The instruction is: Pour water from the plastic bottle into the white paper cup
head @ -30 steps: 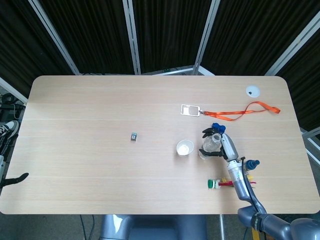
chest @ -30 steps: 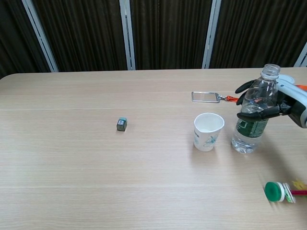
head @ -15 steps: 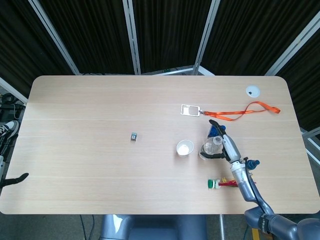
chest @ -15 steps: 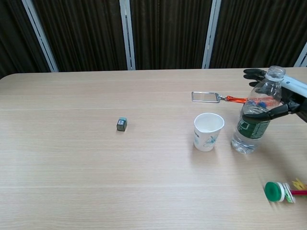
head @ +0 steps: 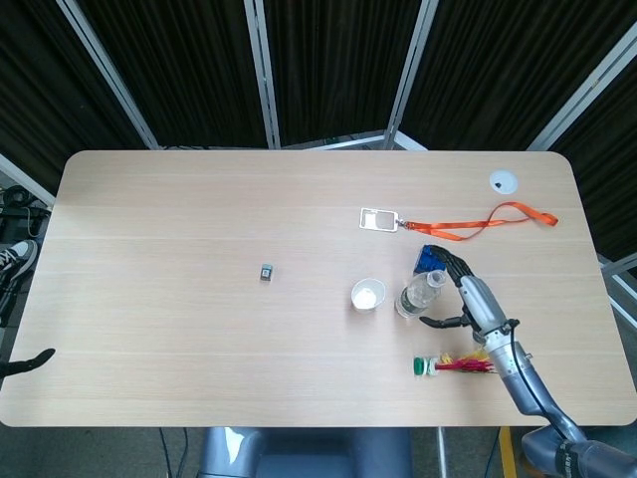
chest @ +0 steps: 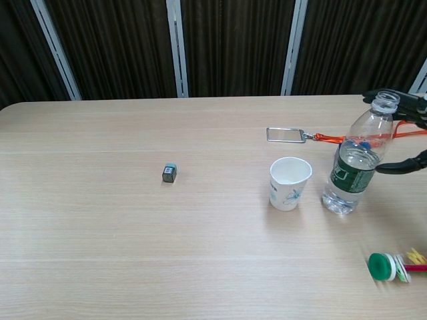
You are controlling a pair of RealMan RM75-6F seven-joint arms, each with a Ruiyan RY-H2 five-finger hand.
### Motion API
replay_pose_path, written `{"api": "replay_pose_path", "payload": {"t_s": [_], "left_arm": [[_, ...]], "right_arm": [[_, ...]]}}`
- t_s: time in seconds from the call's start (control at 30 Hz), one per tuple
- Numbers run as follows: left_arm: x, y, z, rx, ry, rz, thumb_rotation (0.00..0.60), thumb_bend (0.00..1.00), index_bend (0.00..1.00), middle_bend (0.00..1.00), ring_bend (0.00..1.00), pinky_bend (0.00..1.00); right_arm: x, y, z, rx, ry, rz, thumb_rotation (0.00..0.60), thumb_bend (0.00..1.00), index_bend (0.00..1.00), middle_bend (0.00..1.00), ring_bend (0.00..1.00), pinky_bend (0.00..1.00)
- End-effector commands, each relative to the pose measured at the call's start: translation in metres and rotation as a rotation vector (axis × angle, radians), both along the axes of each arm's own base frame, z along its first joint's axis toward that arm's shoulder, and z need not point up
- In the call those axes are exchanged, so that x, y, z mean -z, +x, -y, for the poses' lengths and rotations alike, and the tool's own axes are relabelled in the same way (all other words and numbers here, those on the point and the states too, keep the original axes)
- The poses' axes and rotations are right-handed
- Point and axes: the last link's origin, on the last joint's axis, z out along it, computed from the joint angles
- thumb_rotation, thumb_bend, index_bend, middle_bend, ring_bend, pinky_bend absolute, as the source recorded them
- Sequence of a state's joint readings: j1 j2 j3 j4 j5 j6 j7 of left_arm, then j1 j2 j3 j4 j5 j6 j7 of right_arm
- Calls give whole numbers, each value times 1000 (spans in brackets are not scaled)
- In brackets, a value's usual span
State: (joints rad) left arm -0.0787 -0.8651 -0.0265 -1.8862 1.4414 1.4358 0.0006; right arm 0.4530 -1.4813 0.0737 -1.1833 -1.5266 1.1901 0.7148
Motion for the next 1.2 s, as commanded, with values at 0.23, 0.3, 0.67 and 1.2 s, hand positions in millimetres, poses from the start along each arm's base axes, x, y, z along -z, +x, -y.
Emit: {"api": "replay_pose_path", "payload": {"t_s": [0.23,0.3,0.67,1.2], "left_arm": [[-5,2,7,21,6,13,600,19,0,0,0,0],[-7,2,8,22,23,-2,600,20,0,0,0,0],[0,3,7,48,60,-61,600,19,0,0,0,0],[-7,-2,0,66,72,-32,600,20,0,0,0,0]], "right_arm": [[-59,-29,-25,-27,-215,-283,600,0,0,0,0,0],[-72,-34,-33,1,-281,-293,600,0,0,0,0,0],[-123,-17,-88,146,-433,-450,600,0,0,0,0,0],[-129,-12,-111,215,-425,-538,600,0,0,0,0,0]]}}
